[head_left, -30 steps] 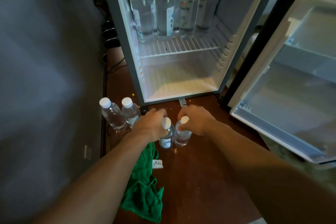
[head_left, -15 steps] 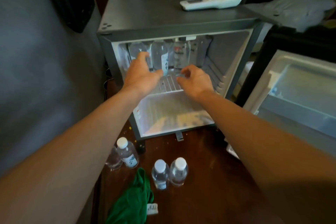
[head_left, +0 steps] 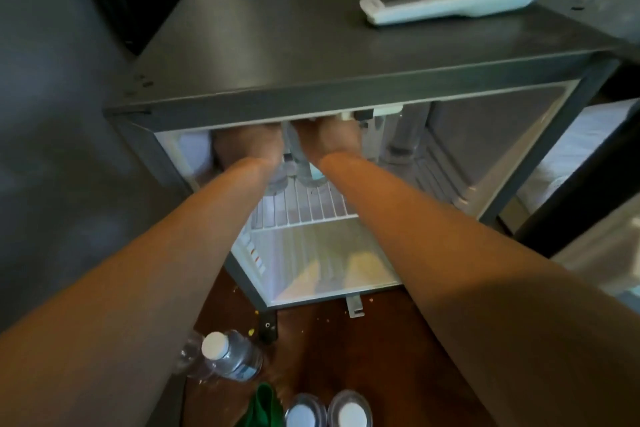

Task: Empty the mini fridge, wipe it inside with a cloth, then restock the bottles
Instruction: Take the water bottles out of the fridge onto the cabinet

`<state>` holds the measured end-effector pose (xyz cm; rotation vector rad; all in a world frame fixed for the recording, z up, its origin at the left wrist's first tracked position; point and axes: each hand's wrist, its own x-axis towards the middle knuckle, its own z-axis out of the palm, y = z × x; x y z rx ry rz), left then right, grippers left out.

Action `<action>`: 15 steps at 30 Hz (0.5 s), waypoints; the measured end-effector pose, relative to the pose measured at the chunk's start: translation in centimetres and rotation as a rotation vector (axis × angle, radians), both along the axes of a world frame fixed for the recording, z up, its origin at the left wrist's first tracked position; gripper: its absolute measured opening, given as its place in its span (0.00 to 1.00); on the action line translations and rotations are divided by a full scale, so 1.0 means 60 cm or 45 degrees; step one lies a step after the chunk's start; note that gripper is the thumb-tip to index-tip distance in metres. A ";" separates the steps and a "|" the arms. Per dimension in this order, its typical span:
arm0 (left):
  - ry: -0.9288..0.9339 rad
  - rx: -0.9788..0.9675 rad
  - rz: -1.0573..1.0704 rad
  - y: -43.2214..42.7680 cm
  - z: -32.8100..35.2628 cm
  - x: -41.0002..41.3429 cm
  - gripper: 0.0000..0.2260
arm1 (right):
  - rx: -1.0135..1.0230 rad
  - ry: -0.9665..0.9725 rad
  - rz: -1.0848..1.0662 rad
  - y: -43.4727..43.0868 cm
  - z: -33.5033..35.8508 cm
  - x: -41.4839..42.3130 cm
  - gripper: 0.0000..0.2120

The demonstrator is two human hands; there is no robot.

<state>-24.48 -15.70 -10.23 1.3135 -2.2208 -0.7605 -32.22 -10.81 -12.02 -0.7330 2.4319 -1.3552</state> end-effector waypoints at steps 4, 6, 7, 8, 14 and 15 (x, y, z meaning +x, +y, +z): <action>0.112 -0.258 0.149 0.009 -0.003 0.011 0.25 | -0.016 0.076 -0.081 0.008 -0.005 0.004 0.21; 0.146 -0.262 0.113 0.019 -0.012 0.022 0.24 | 0.023 0.186 -0.101 0.041 0.003 0.021 0.25; 0.155 -0.283 0.056 0.030 -0.015 0.029 0.22 | -0.009 0.225 -0.124 0.062 0.007 0.030 0.24; 0.161 -0.305 -0.004 0.042 -0.019 0.041 0.20 | -0.057 0.231 -0.146 0.086 0.011 0.041 0.22; 0.324 -0.262 -0.186 0.131 0.030 0.120 0.14 | -0.062 0.384 -0.185 0.205 0.052 0.124 0.18; 0.337 -0.245 -0.225 0.146 0.044 0.135 0.13 | -0.057 0.396 -0.193 0.224 0.065 0.139 0.18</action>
